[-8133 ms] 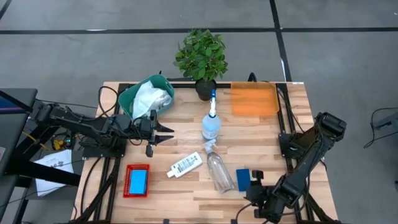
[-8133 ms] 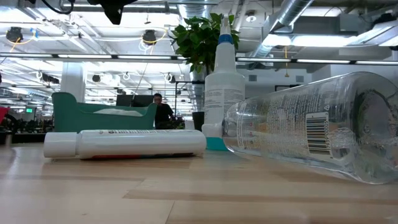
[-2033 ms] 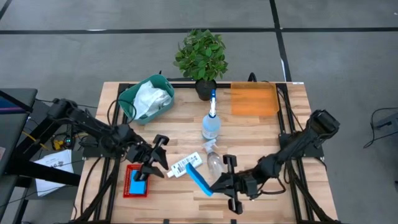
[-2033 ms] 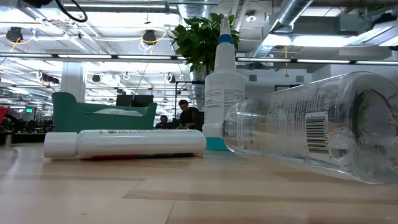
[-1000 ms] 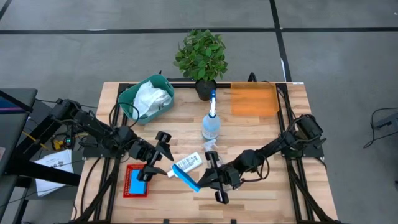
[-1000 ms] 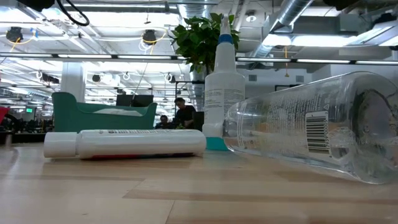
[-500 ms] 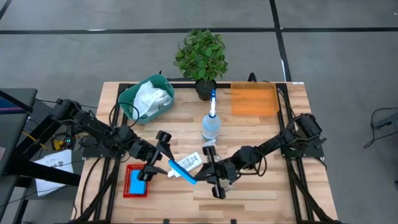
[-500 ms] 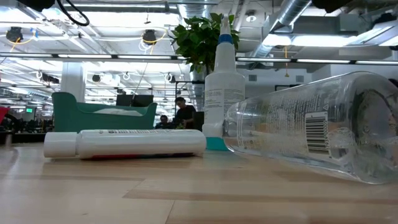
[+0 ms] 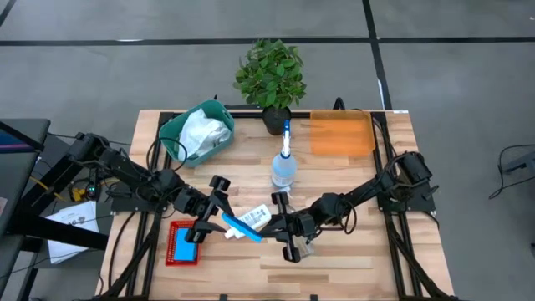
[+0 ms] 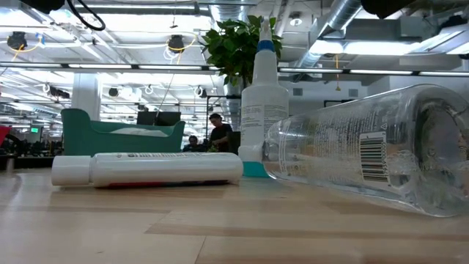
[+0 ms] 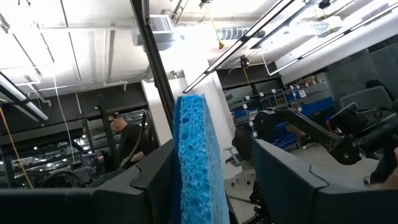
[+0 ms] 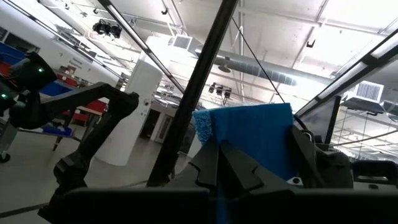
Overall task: Pick & Place Kitchen Items
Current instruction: Put the blue sponge into the red bin
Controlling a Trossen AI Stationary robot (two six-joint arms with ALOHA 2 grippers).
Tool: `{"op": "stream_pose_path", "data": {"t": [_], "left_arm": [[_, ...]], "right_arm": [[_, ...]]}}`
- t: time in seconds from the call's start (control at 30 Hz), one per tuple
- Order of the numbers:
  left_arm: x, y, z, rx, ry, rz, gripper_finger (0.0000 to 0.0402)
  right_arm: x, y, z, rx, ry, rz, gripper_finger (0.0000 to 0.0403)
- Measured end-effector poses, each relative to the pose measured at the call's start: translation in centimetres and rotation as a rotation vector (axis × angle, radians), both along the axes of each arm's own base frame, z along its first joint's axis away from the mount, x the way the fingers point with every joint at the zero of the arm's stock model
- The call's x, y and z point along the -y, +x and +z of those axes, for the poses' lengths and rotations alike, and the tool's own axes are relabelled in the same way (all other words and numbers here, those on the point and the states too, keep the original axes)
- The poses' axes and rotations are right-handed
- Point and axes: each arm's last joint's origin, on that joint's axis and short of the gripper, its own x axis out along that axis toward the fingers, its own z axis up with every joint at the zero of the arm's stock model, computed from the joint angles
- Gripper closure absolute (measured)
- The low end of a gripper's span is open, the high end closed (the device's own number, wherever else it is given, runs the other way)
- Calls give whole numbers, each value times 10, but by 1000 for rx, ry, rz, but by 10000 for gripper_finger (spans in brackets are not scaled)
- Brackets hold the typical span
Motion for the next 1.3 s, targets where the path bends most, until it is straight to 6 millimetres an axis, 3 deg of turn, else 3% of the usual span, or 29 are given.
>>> {"op": "stream_pose_path", "data": {"t": [0.5, 0.67, 1.3], "left_arm": [[-4, 1, 0, 1, 0, 14, 316], [-4, 1, 1, 4, -7, 35, 334], [-5, 2, 1, -6, -28, 83, 268]], "right_arm": [[-1, 0, -1, -9, -1, 3, 403], [-1, 0, -1, -9, -2, 4, 403], [-8, -3, -1, 3, -29, -29, 403]]}}
